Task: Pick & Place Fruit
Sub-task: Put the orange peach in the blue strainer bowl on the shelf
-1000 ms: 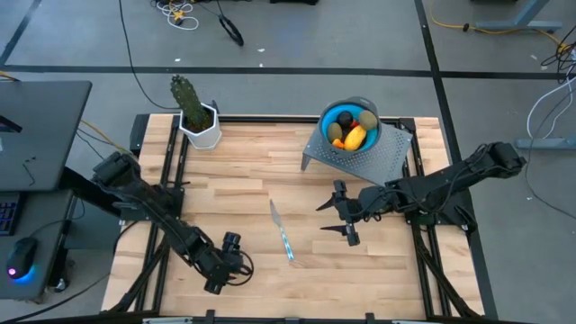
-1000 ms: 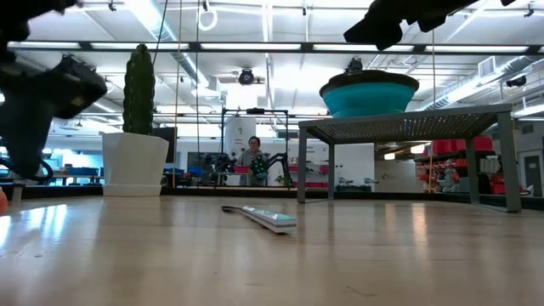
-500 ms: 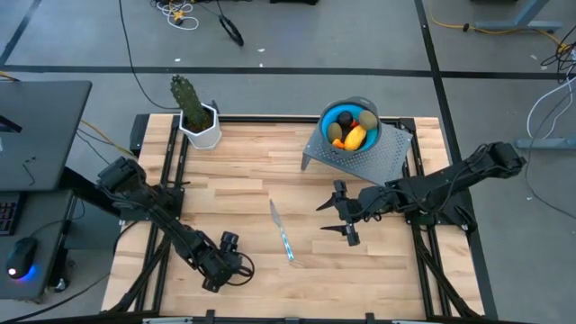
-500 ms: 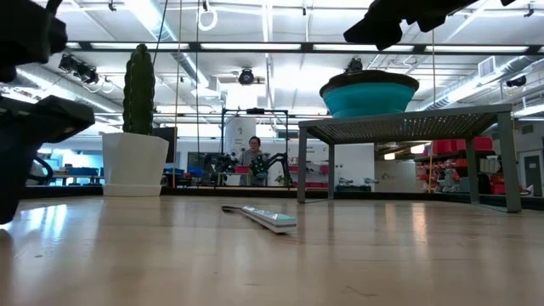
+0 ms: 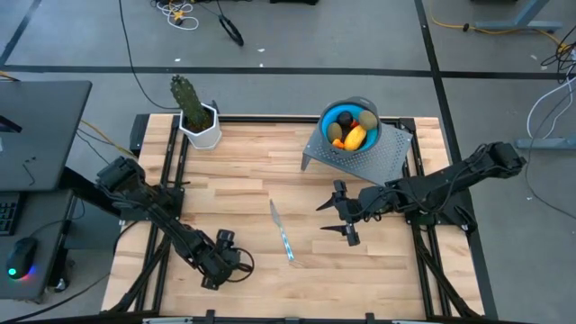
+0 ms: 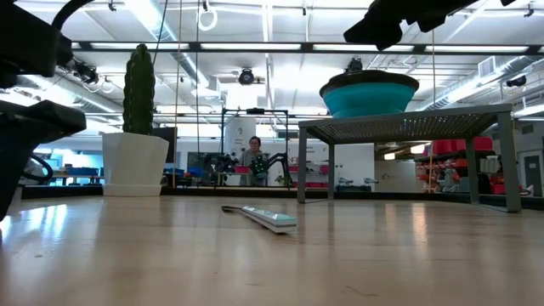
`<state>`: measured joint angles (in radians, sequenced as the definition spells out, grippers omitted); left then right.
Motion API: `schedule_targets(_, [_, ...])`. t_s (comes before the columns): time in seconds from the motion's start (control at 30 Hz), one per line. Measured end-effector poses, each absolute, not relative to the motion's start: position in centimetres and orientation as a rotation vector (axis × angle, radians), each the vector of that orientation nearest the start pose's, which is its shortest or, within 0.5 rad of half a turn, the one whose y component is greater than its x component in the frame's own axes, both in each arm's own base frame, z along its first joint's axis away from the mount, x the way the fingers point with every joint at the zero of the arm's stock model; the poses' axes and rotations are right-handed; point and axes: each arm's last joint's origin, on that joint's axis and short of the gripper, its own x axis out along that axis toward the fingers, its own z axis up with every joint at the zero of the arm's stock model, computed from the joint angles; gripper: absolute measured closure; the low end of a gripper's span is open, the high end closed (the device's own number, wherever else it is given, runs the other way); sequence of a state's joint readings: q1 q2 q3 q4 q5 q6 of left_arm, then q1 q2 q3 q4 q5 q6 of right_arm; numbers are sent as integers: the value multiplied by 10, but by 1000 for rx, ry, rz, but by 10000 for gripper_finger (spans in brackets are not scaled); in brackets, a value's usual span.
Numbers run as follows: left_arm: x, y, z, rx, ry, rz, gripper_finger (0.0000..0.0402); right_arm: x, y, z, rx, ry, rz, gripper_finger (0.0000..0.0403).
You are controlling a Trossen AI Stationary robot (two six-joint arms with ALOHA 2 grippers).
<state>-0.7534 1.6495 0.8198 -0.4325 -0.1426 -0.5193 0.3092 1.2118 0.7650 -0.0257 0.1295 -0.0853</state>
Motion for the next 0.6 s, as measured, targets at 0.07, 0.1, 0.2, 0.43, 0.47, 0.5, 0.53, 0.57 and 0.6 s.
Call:
schedule_targets(0.07, [205, -188, 134, 104, 1243, -197, 123, 249, 76, 255, -187, 454, 196, 137])
schedule_targets(0.1, [205, -188, 134, 103, 1244, -194, 123, 249, 76, 255, -187, 454, 196, 137])
schedule_targets(0.2, [204, -188, 134, 91, 1250, -183, 123, 249, 76, 255, -187, 454, 196, 137])
schedule_targets(0.43, [204, -187, 133, 64, 1263, -157, 123, 249, 76, 255, -187, 454, 196, 137])
schedule_targets(0.47, [203, -187, 133, 66, 1267, -156, 123, 249, 76, 255, -187, 454, 196, 137])
schedule_targets(0.5, [203, -187, 133, 67, 1277, -151, 123, 249, 76, 255, -187, 454, 196, 137])
schedule_targets(0.53, [202, -186, 133, 66, 1289, -142, 123, 249, 76, 255, -187, 454, 196, 137])
schedule_targets(0.57, [201, -186, 134, 59, 1305, -128, 123, 249, 76, 255, -187, 454, 196, 137])
schedule_targets(0.6, [200, -185, 134, 55, 1323, -117, 123, 249, 76, 255, -187, 454, 196, 137])
